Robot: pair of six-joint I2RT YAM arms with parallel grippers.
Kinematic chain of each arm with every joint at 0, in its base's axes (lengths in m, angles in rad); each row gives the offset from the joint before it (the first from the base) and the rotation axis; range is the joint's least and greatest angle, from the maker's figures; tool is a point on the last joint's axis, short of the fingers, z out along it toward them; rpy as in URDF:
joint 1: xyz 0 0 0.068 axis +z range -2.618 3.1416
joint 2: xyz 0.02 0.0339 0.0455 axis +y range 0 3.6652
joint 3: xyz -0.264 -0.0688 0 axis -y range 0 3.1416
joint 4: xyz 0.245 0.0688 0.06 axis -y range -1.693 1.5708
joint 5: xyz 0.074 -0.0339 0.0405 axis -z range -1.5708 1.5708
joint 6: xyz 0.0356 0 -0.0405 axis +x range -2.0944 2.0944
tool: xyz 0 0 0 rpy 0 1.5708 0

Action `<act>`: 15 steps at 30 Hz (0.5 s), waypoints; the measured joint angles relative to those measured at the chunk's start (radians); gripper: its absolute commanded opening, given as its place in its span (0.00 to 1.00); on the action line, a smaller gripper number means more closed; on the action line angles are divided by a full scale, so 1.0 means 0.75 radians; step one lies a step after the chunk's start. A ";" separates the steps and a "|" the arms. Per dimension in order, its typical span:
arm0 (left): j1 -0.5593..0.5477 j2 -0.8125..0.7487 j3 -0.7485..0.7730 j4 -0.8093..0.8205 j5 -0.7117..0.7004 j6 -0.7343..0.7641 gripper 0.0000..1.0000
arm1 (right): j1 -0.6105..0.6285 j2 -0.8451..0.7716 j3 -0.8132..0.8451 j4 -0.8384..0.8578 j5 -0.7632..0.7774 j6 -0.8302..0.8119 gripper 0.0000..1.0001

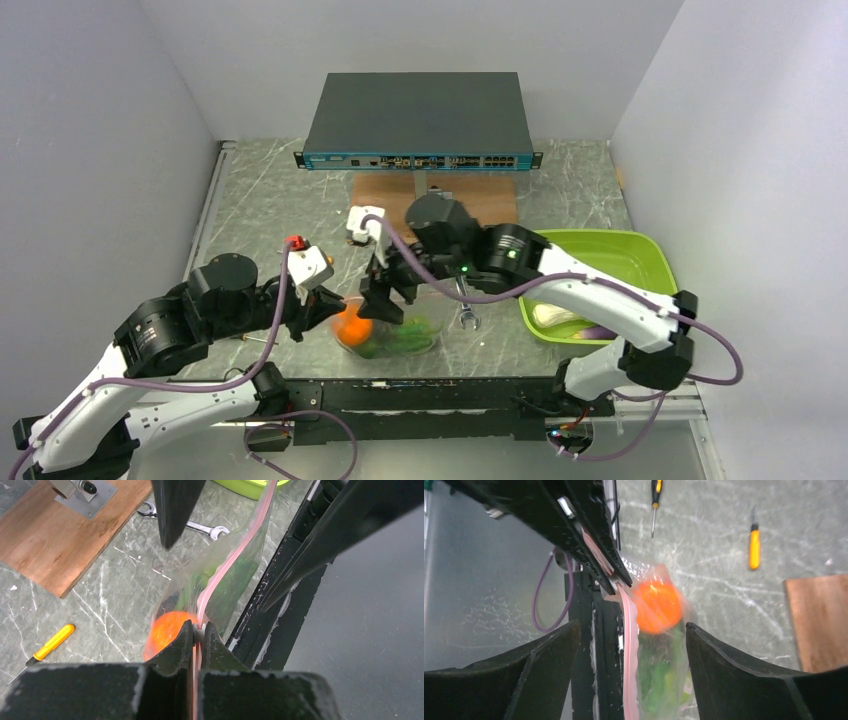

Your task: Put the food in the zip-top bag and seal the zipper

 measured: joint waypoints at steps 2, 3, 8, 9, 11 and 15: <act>0.000 0.000 0.000 -0.001 0.006 0.000 0.00 | 0.020 0.063 0.017 -0.037 0.007 -0.029 0.58; 0.000 -0.001 0.000 -0.001 0.011 0.000 0.00 | 0.032 0.095 0.026 -0.055 0.016 -0.041 0.45; 0.000 -0.001 0.004 -0.014 0.017 0.001 0.00 | 0.062 0.153 0.033 -0.068 0.109 -0.064 0.00; 0.000 0.000 0.005 -0.011 0.013 0.001 0.00 | 0.066 0.152 0.033 -0.067 0.135 -0.055 0.00; 0.000 0.001 0.011 -0.008 -0.005 0.001 0.00 | 0.075 0.147 0.023 -0.043 0.197 -0.042 0.00; 0.000 -0.010 0.019 0.003 -0.055 -0.001 0.00 | 0.097 0.044 -0.119 0.101 0.329 0.005 0.00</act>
